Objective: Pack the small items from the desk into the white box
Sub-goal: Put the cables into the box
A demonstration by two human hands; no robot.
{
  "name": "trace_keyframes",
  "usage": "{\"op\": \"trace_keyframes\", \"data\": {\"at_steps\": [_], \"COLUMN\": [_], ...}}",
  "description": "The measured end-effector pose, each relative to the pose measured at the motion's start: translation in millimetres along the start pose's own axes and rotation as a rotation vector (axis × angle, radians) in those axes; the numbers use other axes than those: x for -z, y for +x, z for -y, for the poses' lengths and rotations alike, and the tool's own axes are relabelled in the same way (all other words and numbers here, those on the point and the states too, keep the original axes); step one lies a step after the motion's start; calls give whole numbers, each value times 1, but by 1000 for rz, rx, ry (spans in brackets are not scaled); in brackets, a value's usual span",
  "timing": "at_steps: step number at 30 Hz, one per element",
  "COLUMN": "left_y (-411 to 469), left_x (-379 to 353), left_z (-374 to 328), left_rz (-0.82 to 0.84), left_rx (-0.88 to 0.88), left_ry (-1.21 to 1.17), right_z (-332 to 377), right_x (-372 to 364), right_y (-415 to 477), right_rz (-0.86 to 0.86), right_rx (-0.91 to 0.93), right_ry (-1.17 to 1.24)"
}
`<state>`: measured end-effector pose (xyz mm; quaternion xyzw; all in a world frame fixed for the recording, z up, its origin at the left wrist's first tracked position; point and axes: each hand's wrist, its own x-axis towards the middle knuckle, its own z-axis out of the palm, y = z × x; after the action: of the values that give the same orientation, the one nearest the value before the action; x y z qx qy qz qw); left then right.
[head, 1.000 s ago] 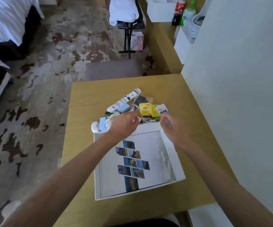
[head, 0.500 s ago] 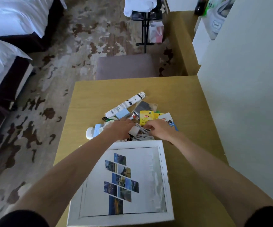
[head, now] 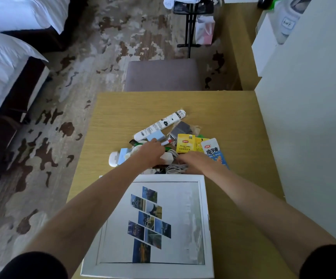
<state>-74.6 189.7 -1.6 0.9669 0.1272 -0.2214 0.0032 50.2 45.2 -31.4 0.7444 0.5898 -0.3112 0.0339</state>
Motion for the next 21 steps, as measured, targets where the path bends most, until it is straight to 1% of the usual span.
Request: {"op": "trace_keyframes", "data": {"at_steps": [2,3,6,8,11,13,14,16,19,21], "left_y": [-13,-20,-45,-64,-96,-117,-127,-144,-162,-171], "left_x": [2,4,13,19,23,23,23,21,17,14], "left_z": [7,10,14,14,15,16,17,19,20,20], "left_rz": [-15,-43,-153,-197,-196,-195,-206,-238,-262,-253], "left_rx": [18,38,171,237,247,232,215,201,205,190], "left_ry": [-92,-181,-619,-903,-1287,-1497,-1574,-1643,-1652,-1640], "right_z": [0,1,2,1,0,3,5,11,23,32], "right_x": [-1,-1,-4,-5,1,11,18,29,39,42], "right_y": [-4,-6,-6,-10,-20,-28,-31,-39,-51,-56], "right_rz": [-11,-1,15,-26,-84,-119,-139,-179,-235,-264], "right_rx": [-1,-15,-90,-131,-162,-174,-179,-184,-196,-203], "right_ry": [69,99,208,285,485,608,645,712,820,817]}}
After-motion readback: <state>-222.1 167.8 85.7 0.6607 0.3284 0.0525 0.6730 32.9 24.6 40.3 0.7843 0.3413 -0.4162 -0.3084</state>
